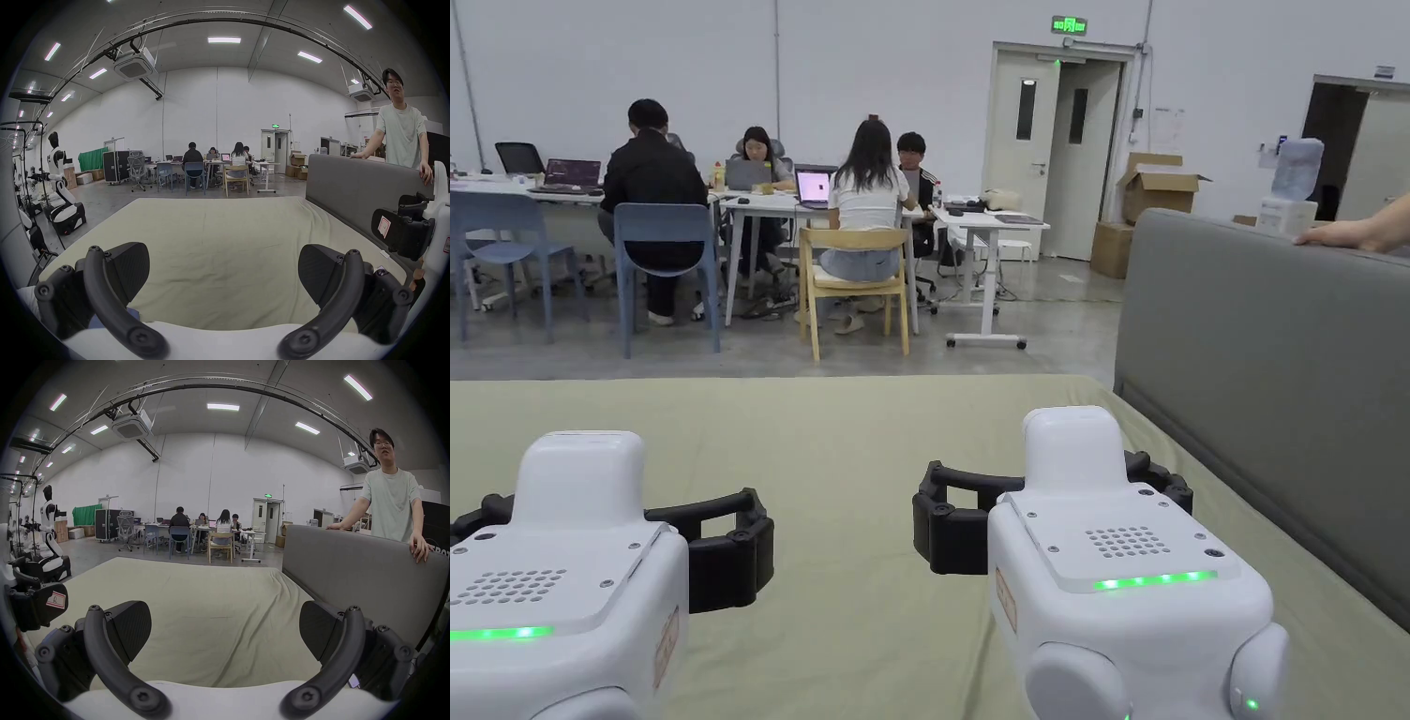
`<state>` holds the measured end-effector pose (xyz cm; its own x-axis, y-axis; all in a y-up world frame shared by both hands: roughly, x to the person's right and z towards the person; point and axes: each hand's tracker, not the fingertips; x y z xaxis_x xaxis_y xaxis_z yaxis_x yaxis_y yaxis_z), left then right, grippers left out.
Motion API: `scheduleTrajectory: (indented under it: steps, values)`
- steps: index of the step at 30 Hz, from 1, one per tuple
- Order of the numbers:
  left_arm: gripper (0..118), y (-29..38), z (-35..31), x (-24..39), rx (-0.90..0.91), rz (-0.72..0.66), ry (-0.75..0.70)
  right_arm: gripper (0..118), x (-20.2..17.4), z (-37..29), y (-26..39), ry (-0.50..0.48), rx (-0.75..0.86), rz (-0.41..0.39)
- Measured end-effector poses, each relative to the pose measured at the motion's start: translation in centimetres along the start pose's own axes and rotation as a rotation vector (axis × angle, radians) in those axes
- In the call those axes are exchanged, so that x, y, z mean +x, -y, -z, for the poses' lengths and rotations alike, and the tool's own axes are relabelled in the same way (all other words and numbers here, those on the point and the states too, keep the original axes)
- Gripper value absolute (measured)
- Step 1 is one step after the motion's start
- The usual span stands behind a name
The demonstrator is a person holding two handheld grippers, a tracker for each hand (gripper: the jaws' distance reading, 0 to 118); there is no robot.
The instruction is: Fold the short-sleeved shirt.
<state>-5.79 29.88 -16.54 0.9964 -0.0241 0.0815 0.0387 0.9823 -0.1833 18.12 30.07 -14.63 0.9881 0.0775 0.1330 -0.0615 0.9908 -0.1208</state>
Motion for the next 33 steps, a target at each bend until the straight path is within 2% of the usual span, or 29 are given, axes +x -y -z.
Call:
scheduleTrajectory:
  steps: [8,13,16,21,23,25,26,31,33]
  values:
    - [118,0.1,0.1,0.0,-0.011,-0.001,-0.001,118,0.2,0.1,0.2,0.007,-0.006,0.015]
    - [118,0.1,0.0,0.0,-0.015,0.001,0.005,118,0.5,0.0,0.3,0.034,0.007,0.079]
    - [118,0.2,0.0,0.1,-0.020,0.000,0.008,118,0.9,-0.2,0.6,0.019,0.040,0.102]
    - [118,0.4,0.1,0.0,-0.029,-0.002,0.006,118,1.0,-0.3,0.3,0.001,0.028,0.090]
    - [118,0.4,0.1,0.0,-0.030,-0.006,0.007,118,1.2,-0.2,0.0,-0.061,-0.013,0.097]
    - [118,0.4,0.1,-0.1,-0.030,-0.009,0.010,118,1.1,-0.1,-0.4,-0.057,-0.061,0.080]
    - [118,0.4,0.1,-0.1,-0.029,-0.008,0.011,118,0.9,-0.1,-0.3,-0.045,-0.053,0.075]
    - [118,0.3,0.0,0.0,-0.027,-0.008,0.011,118,-0.4,-0.6,0.5,0.049,0.041,-0.049]
    - [118,0.4,0.0,0.0,-0.029,-0.007,0.011,118,-0.6,-0.8,0.8,0.047,0.055,-0.069]
